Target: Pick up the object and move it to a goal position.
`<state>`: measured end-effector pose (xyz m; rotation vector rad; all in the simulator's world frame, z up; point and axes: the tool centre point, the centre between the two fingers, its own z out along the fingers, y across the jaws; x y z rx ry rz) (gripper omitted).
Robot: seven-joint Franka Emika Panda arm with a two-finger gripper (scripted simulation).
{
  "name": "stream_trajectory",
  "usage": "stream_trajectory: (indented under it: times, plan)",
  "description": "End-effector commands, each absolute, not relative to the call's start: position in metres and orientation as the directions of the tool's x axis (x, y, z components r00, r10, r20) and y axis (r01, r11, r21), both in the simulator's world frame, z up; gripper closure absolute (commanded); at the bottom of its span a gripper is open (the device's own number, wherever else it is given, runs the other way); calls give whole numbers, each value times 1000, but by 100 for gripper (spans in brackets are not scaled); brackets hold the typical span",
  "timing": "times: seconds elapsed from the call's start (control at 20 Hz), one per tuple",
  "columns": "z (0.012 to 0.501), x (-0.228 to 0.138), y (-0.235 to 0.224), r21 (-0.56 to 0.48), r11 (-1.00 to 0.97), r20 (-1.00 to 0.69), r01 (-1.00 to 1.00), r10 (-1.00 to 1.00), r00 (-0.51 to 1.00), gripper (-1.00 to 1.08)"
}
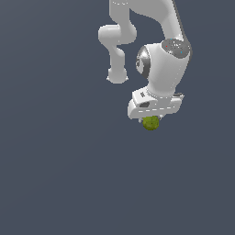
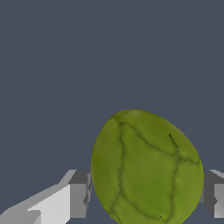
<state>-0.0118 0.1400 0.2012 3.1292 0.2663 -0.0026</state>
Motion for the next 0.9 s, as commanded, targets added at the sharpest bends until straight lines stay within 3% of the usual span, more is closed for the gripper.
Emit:
stream_trajectory:
  times: [0.0,0.85]
  plan:
    - [232,-14,152,1,-986,0,169,169,986,108]
    - [401,-23,220,0,-986,0,169,169,986,108]
